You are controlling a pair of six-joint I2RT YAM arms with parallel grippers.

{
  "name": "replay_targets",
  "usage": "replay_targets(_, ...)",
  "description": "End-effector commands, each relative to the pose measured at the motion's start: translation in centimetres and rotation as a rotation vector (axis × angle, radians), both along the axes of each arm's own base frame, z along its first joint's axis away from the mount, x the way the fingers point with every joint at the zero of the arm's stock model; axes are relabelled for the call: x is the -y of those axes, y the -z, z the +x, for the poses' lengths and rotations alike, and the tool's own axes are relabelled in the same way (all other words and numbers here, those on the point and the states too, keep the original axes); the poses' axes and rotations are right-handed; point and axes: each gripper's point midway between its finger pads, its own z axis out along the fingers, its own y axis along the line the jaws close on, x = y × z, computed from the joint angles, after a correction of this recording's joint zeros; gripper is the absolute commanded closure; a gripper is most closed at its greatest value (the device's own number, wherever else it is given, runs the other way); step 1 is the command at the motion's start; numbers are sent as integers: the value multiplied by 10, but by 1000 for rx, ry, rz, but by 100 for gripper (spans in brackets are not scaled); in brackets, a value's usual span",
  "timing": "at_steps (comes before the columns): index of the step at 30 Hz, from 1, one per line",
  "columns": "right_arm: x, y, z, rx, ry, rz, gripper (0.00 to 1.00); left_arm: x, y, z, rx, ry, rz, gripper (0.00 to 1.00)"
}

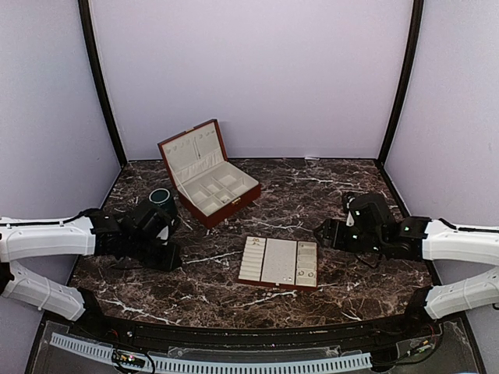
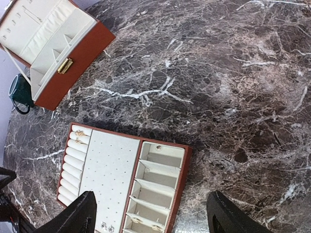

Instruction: Organize the mixed jewelry

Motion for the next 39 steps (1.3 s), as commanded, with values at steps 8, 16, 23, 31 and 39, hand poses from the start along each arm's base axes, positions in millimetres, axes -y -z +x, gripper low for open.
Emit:
replay_targets(8,-10,26,7,-110,33,-30,24,69,-60,65,232,92,-143,100)
replay_targets(16,-8,61,2,-217,2,-151,49,77,-54,66,207,90,-170,100)
replay_targets(23,-14,70,-2,-234,-53,-165,67,72,-49,65,213,76,-162,100)
replay_targets(31,-14,75,1,-239,-56,-191,74,76,-51,69,229,83,-170,100)
replay_targets(39,-19,84,1,-246,-77,-200,80,76,-53,69,252,107,-162,100)
